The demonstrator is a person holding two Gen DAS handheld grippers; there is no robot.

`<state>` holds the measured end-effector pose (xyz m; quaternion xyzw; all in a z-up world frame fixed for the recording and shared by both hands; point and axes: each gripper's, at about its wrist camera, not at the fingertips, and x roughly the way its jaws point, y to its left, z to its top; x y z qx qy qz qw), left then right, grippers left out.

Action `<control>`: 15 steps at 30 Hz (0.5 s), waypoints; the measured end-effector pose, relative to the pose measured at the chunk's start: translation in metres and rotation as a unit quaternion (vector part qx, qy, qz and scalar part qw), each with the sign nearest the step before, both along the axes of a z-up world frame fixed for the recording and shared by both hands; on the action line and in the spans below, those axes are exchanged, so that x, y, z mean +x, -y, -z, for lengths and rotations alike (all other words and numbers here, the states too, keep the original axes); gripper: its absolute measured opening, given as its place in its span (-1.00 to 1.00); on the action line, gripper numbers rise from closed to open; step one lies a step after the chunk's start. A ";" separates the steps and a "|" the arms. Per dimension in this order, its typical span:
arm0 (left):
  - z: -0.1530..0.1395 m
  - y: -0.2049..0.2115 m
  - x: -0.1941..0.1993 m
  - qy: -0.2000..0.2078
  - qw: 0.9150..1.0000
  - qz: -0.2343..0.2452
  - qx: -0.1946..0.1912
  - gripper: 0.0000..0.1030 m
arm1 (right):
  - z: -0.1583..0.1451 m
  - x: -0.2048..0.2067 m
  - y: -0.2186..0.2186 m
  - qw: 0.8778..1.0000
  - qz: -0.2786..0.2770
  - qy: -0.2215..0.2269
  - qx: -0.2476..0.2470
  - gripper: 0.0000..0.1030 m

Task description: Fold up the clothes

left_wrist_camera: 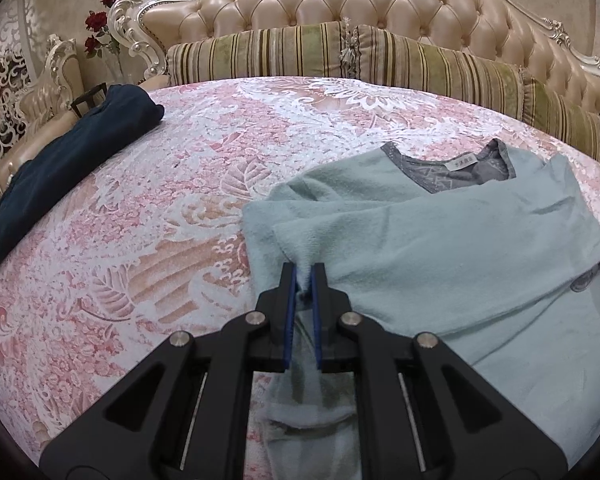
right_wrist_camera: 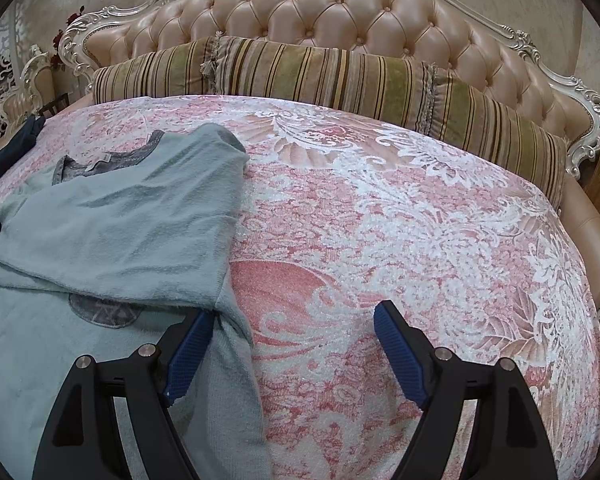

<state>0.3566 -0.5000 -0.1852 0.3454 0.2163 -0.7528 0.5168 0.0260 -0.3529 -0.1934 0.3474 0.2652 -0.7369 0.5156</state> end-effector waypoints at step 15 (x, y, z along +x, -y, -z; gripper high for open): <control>-0.015 -0.006 0.010 -0.015 1.000 -0.003 0.001 0.07 | -0.054 -0.013 -0.009 0.998 -0.013 0.033 -0.048 0.60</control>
